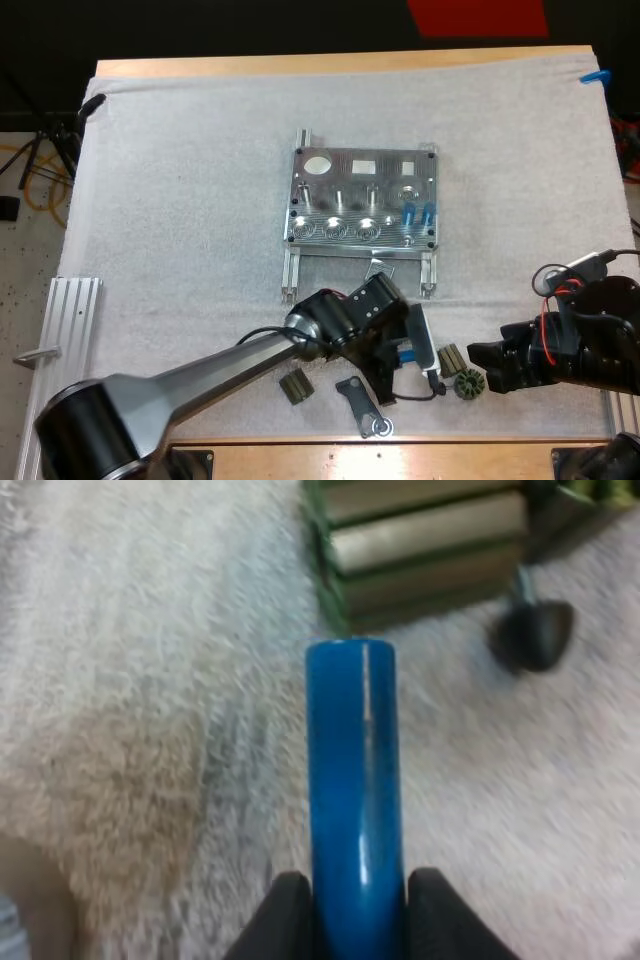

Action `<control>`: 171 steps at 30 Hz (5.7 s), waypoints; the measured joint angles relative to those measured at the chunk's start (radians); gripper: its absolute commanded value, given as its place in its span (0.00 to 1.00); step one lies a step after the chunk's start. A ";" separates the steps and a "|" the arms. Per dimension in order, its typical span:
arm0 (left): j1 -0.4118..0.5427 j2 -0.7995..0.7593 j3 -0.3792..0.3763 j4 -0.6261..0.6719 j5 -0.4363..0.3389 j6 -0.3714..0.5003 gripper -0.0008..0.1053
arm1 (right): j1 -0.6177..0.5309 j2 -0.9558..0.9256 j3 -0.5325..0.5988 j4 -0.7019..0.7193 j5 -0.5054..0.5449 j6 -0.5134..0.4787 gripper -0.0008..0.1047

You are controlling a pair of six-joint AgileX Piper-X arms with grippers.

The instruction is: Load cells from right to left

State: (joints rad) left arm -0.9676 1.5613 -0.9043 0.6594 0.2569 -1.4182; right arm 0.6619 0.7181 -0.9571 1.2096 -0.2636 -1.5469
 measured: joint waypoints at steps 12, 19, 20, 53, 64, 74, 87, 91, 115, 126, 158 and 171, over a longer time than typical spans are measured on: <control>0.000 -0.285 0.003 0.103 -0.042 0.056 0.01 | -0.006 0.000 0.000 -0.058 -0.094 0.097 0.54; 0.000 -0.477 0.003 0.139 -0.042 0.063 0.01 | -0.006 0.000 0.000 -0.152 -0.195 0.168 0.54; 0.000 -0.486 0.003 0.140 -0.042 0.063 0.01 | -0.006 0.000 0.000 -0.161 -0.202 0.178 0.54; 0.000 -0.668 0.003 0.140 -0.037 0.064 0.01 | -0.006 0.197 0.065 -0.460 -0.447 0.327 0.54; 0.000 -0.668 0.003 0.131 -0.050 0.064 0.01 | -0.006 0.209 0.065 -0.465 -0.456 0.340 0.53; 0.000 -0.668 0.003 0.079 -0.054 0.064 0.01 | -0.006 0.209 0.065 -0.465 -0.467 0.351 0.47; 0.000 -0.668 0.003 0.079 -0.058 0.064 0.01 | -0.006 0.209 0.065 -0.473 -0.475 0.351 0.01; 0.000 -0.668 0.003 0.079 -0.058 0.064 0.02 | -0.006 0.209 0.065 -0.473 -0.475 0.339 0.01; 0.000 -0.706 0.003 0.102 -0.211 -0.158 0.63 | -0.006 0.209 0.065 -0.468 -0.417 0.180 0.01; 0.000 -0.813 0.003 0.153 -0.373 -0.497 0.63 | -0.006 0.209 0.065 -0.372 -0.319 0.050 0.01; 0.118 -0.823 0.003 0.363 -0.515 -0.744 0.63 | -0.006 0.308 -0.212 0.031 0.064 -0.315 0.01; 0.118 -0.823 0.003 0.363 -0.512 -0.666 0.63 | -0.006 0.529 -0.464 0.051 0.157 -0.440 0.01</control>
State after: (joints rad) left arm -0.8498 0.7380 -0.9018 1.0228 -0.2555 -2.0844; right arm 0.6559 1.2468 -1.4215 1.2603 -0.1062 -1.9870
